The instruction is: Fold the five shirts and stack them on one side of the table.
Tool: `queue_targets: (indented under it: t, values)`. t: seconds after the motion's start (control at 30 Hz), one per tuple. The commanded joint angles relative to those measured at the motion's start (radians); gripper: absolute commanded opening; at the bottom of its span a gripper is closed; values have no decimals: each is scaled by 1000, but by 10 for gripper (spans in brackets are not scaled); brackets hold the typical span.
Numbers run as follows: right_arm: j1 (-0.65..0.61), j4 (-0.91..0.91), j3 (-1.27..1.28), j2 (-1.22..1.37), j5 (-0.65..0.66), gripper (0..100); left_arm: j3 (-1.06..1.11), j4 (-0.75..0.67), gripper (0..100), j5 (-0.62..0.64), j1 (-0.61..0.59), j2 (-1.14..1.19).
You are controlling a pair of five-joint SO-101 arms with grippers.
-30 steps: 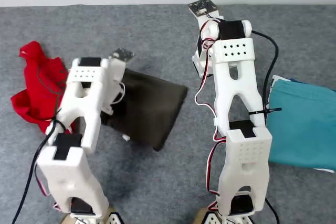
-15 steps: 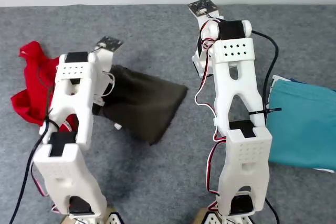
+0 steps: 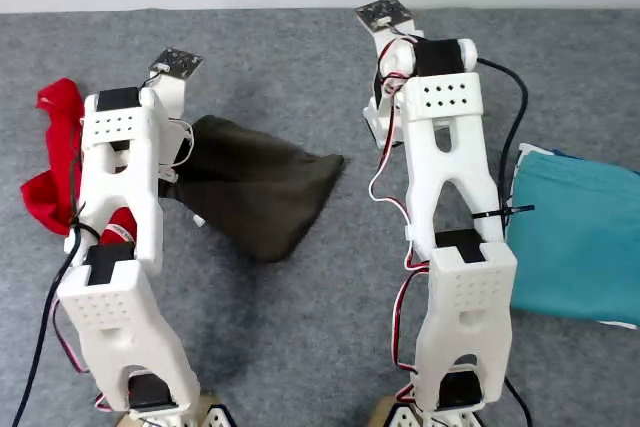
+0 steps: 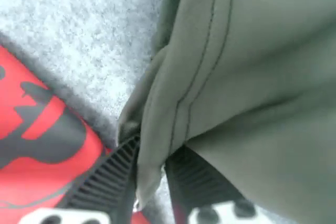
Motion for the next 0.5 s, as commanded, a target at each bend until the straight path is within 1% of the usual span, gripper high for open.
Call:
queue_targets:
  t: [0.0,0.1,0.17,0.27,0.47]
  values:
    - [-21,36,-5,-44,11,12,-38,31,39,-6,-2,-6]
    - [-25,36,-5,-44,11,12,-38,71,133,0,-6,-6]
    - [-27,36,-5,-44,11,12,-39,84,164,0,-11,-8]
    - [-30,36,-5,-44,11,12,-45,91,163,-6,-11,-18]
    - [-58,36,-5,-4,11,12,-199,198,153,0,-9,-81]
